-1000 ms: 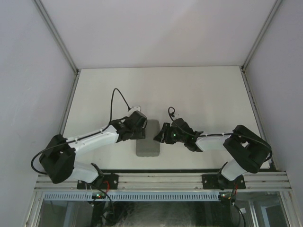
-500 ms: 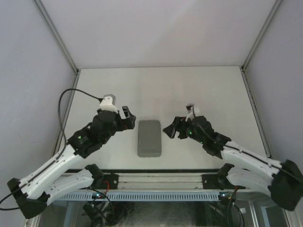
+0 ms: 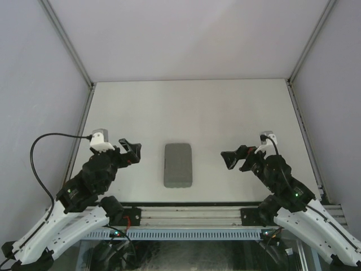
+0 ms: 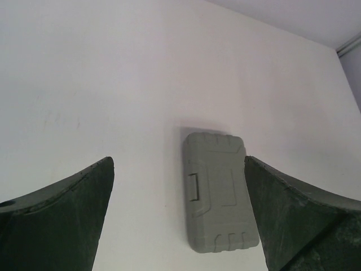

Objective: Sort the tools into containers
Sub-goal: Reset both arms

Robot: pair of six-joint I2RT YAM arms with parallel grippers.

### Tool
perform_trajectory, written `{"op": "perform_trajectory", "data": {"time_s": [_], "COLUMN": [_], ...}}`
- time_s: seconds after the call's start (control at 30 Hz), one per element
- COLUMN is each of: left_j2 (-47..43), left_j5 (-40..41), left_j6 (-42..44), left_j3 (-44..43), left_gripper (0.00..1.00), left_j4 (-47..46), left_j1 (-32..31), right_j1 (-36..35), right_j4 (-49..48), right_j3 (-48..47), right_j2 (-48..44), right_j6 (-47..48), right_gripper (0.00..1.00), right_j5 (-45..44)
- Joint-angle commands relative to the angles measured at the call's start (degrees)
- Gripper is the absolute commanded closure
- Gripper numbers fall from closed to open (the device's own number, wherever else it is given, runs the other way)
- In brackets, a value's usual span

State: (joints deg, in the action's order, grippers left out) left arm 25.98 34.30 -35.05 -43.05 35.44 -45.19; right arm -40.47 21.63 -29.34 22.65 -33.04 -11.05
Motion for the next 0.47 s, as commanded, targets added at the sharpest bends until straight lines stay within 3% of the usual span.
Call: {"op": "perform_trajectory", "data": {"time_s": [0.0, 0.43], "left_j2": [-3.3, -7.1], "left_j5": [3.7, 6.8], "left_j6": [-1.2, -4.8], "left_j3": [2.4, 4.2], "left_gripper": [0.0, 0.0], "left_j4": [1.9, 5.0], "left_j1": [0.4, 0.4], "right_j1": [0.3, 0.2], "right_j4": [7.1, 10.0], "right_j3": [-0.6, -0.6], "right_j2": [-2.0, -4.4], "right_j6": [2.4, 4.3], "right_gripper": [0.0, 0.0], "right_j5": [-4.2, -7.7]}}
